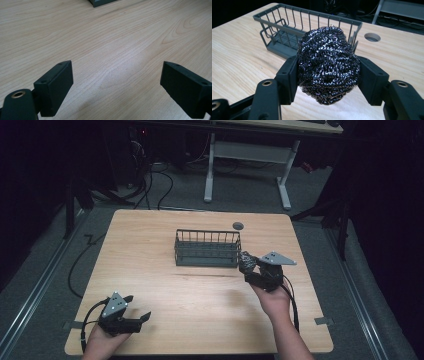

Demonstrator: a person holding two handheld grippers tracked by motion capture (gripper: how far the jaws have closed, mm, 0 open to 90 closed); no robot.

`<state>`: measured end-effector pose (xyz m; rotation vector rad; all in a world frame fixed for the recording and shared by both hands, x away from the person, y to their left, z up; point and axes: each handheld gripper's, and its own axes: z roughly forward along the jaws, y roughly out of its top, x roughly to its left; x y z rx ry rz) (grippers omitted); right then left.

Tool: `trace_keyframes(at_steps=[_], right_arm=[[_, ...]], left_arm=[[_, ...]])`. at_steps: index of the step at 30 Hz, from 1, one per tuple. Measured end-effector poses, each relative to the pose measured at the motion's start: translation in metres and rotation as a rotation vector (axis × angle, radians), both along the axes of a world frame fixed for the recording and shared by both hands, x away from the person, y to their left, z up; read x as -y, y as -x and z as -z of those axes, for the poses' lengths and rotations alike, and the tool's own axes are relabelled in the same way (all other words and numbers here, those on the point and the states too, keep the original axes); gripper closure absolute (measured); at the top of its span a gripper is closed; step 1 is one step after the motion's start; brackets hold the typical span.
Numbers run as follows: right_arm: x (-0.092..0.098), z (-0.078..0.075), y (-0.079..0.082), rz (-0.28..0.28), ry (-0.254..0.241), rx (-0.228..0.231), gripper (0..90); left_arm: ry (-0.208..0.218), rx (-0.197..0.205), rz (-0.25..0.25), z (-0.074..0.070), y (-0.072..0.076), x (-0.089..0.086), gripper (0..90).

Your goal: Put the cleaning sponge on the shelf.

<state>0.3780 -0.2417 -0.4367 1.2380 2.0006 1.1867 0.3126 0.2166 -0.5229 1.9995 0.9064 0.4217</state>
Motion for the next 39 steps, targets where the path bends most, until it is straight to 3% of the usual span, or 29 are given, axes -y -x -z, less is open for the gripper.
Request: trace_keyframes(at_steps=[29, 39], right_arm=[[-0.04, -0.012, -0.058, -0.011, 0.009, 0.018, 39.3], [-0.052, -0.012, -0.079, 0.003, 0.011, -0.011, 38.9]], left_arm=[[0.007, 0.014, 0.0, -0.003, 0.003, -0.003, 11.6], [0.01, 0.012, 0.003, -0.003, 0.003, -0.002, 11.6]])
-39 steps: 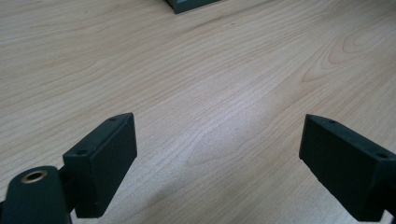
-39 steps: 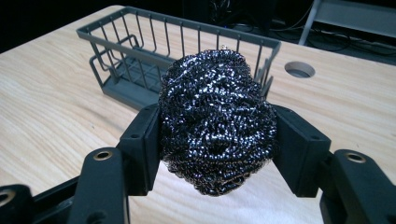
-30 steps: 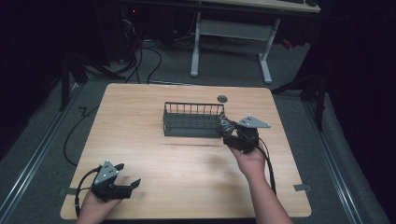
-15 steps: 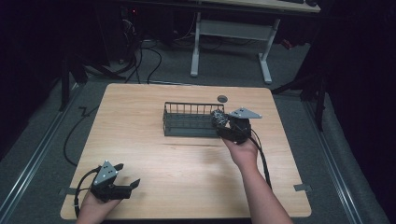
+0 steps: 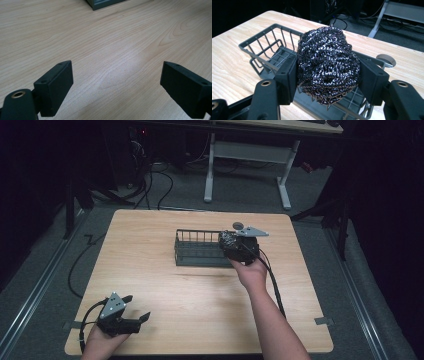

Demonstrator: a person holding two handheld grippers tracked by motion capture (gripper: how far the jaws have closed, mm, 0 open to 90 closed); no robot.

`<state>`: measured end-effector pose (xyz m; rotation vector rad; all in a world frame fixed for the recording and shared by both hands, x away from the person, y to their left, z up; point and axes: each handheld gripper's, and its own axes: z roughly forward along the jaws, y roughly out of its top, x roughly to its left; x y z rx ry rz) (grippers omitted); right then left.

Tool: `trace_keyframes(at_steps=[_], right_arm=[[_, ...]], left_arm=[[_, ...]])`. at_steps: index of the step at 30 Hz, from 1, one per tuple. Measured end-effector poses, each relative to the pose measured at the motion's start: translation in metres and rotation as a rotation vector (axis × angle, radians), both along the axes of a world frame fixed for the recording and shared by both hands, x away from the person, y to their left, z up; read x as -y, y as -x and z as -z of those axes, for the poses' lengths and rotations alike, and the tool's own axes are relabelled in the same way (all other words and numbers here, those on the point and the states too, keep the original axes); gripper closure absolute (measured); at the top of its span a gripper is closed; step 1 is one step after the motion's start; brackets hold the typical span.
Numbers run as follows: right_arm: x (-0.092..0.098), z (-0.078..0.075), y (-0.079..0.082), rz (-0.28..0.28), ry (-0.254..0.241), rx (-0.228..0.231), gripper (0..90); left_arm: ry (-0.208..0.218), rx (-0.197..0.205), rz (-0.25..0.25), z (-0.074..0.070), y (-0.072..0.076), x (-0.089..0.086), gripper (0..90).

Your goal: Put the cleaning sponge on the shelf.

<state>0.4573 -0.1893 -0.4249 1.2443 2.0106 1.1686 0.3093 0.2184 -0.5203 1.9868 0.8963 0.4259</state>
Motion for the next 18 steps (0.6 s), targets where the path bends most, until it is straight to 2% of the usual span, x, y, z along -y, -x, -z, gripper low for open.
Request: trace_keyframes(at_steps=[5, 9, 18], right_arm=[[-0.003, 0.002, -0.009, 0.007, 0.007, -0.016, 38.6], [-0.004, 0.002, -0.015, 0.014, -0.005, -0.029, 38.5], [-0.007, 0.011, -0.027, 0.023, -0.01, -0.063, 38.2]], left_arm=[[-0.002, 0.002, 0.005, -0.001, 0.0, 0.0, 11.6], [-0.006, 0.0, 0.006, 0.0, 0.0, 0.001, 11.6], [0.01, -0.002, 0.004, 0.0, 0.0, 0.0, 11.6]])
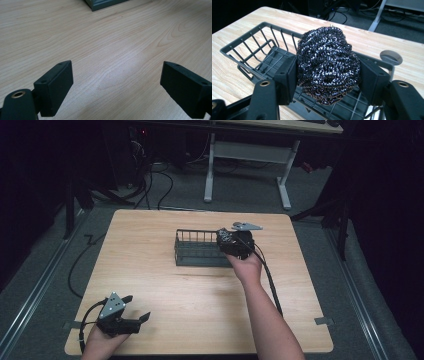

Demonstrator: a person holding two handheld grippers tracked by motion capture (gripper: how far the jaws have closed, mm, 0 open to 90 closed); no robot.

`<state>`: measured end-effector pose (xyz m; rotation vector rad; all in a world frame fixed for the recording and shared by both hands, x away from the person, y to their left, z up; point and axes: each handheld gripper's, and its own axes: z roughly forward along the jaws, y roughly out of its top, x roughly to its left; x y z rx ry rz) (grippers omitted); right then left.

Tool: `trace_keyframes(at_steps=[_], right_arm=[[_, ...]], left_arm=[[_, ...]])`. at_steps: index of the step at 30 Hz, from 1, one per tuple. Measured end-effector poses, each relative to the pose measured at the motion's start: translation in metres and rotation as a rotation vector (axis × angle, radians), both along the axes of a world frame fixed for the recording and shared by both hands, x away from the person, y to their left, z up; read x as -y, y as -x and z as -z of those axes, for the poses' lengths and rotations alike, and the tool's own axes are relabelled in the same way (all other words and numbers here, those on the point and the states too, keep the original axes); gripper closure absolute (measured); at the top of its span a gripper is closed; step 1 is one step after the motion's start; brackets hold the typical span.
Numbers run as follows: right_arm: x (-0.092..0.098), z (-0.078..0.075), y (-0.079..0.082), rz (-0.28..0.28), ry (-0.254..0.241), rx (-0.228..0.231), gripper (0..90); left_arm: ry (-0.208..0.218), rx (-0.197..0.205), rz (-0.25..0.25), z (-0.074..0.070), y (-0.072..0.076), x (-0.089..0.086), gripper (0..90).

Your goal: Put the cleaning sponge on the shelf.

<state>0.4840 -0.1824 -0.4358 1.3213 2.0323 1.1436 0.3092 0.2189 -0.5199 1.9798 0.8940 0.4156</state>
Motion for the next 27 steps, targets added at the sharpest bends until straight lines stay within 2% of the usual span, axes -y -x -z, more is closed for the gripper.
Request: trace_keyframes(at_steps=[8, 11, 13, 27], right_arm=[[-0.006, 0.007, -0.006, -0.018, 0.014, -0.023, 36.5], [-0.008, 0.008, -0.007, -0.02, 0.005, -0.029, 27.1], [-0.008, 0.006, -0.007, -0.018, 0.007, -0.013, 25.5], [-0.009, -0.006, 0.005, -0.05, 0.007, 0.018, 29.5]], left_arm=[[0.002, -0.002, 0.003, 0.0, 0.0, 0.0, 11.6], [0.006, 0.0, 0.0, 0.0, -0.001, -0.001, 11.6], [0.007, 0.0, -0.001, 0.0, -0.001, -0.002, 11.6], [0.003, 0.0, -0.002, 0.0, 0.0, -0.002, 11.6]])
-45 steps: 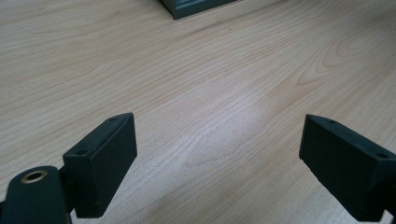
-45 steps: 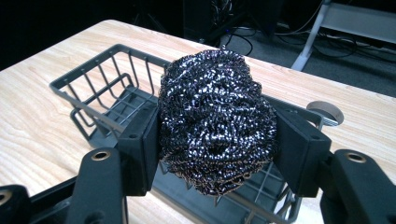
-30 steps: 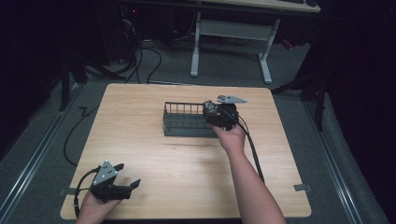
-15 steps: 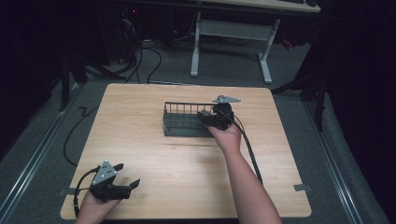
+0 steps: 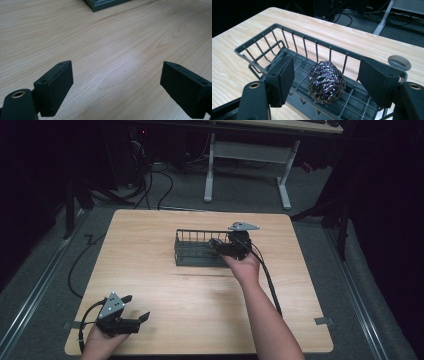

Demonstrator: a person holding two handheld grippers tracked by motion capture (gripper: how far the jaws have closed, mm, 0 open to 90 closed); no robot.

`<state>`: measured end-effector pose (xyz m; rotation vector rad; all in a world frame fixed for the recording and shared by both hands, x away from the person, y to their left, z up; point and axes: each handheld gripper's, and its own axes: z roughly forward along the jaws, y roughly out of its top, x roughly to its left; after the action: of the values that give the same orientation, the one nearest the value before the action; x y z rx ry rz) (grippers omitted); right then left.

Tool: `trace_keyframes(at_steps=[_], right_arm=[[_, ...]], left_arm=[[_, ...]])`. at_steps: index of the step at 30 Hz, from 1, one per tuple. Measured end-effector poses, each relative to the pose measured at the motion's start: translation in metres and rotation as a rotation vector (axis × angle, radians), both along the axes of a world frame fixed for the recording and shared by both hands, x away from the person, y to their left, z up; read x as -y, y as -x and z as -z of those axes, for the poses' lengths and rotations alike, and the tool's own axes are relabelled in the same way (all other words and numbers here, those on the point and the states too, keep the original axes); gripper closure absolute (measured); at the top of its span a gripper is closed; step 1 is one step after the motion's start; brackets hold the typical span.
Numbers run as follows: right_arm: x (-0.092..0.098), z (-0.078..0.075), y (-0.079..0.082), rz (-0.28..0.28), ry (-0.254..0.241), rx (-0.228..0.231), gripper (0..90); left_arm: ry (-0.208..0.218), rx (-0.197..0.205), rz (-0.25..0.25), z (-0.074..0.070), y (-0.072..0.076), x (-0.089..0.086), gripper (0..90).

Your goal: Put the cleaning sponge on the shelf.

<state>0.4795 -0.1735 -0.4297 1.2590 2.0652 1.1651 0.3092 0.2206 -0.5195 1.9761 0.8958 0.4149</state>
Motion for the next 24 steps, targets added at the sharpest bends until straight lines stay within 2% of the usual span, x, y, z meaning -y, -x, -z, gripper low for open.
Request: trace_keyframes(at_steps=[8, 12, 15, 19, 20, 22, 24], right_arm=[[0.007, 0.0, 0.012, -0.004, 0.002, 0.026, 29.3], [0.011, 0.002, 0.017, -0.018, 0.03, 0.014, 25.8], [0.016, 0.004, 0.024, -0.011, 0.003, 0.046, 25.4], [0.02, 0.005, 0.03, -0.02, 0.027, 0.026, 19.3], [0.022, 0.006, 0.032, -0.019, 0.023, 0.024, 19.0], [0.026, 0.007, 0.038, -0.01, -0.002, 0.049, 19.0], [0.029, 0.006, 0.04, -0.009, 0.001, 0.001, 18.9]], left_arm=[[0.003, 0.001, -0.006, 0.0, 0.0, 0.0, 11.6], [0.001, 0.0, -0.011, 0.001, 0.0, 0.0, 11.6], [0.003, -0.001, -0.012, 0.001, -0.001, -0.001, 11.6], [0.003, -0.003, -0.014, 0.001, -0.001, -0.001, 11.6], [0.003, -0.003, -0.014, 0.001, -0.001, -0.001, 11.6], [0.004, -0.004, -0.016, 0.001, -0.001, -0.001, 11.6], [0.005, -0.006, -0.016, 0.001, -0.001, -0.001, 11.6]])
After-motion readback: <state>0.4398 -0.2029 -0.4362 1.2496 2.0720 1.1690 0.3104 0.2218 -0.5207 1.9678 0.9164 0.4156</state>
